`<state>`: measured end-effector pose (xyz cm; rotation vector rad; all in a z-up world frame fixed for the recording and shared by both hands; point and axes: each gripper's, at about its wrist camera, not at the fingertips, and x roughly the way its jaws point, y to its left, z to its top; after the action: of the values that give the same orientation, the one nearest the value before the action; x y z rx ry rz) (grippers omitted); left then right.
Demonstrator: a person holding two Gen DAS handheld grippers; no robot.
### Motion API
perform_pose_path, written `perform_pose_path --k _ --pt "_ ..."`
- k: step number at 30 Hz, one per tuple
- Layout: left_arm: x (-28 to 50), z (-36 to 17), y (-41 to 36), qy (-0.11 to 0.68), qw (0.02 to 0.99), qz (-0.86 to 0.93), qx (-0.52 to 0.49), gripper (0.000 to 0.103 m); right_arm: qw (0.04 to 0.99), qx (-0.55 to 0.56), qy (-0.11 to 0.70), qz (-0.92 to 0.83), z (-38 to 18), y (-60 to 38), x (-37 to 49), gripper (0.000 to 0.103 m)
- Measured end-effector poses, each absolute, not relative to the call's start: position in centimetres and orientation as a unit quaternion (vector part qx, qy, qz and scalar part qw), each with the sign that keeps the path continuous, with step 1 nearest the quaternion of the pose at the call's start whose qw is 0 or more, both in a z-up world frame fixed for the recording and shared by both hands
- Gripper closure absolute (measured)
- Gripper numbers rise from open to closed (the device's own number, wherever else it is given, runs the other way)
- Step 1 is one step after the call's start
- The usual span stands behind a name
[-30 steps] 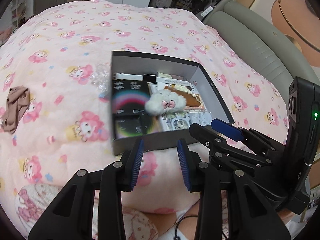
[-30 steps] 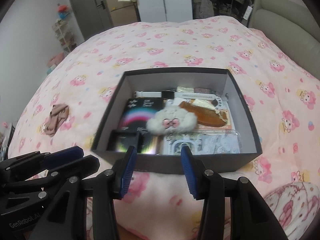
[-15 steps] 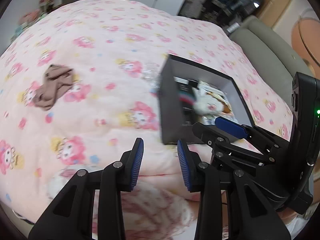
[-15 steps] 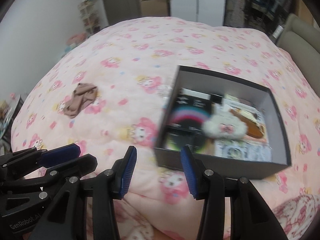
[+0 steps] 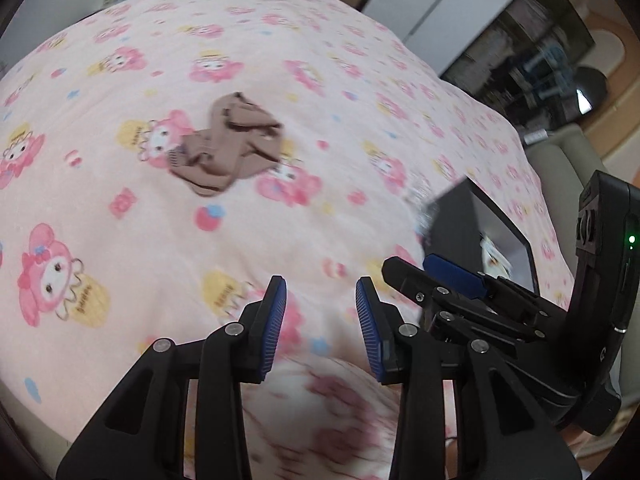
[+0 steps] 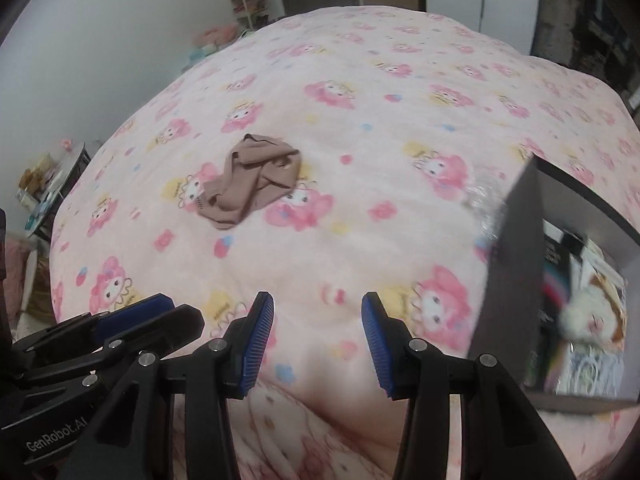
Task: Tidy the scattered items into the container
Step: 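Move the left gripper to the beige fabric garment on the blanket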
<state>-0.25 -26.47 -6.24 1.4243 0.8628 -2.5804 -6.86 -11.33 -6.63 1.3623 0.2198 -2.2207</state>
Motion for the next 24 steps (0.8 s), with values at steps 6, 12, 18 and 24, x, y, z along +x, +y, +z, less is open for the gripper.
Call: perform_pose_path --k 6,12,18,24 --pt "-2.6 -9.1 -30.8 0.306 0.055 -0.830 0.463 0.061 0.281 0.518 0.107 -0.801 -8.6 -15.4 -9.8 0.057" --pt "-5.9 -13.3 -35.4 0.347 0.092 -0.814 0.457 0.055 0.273 0.550 0.118 -0.781 -12.7 -18.3 -15.2 0.057" --pt "-9.1 -16.9 -38.6 0.386 0.103 -0.799 0.450 0.045 0.287 0.571 0.087 -0.764 -15.7 -20.9 -20.2 0.049" --pt "-11.1 -18.7 -39.3 0.393 0.113 -0.793 0.451 0.059 0.313 0.580 0.082 -0.748 -18.9 -23.9 -22.9 0.055"
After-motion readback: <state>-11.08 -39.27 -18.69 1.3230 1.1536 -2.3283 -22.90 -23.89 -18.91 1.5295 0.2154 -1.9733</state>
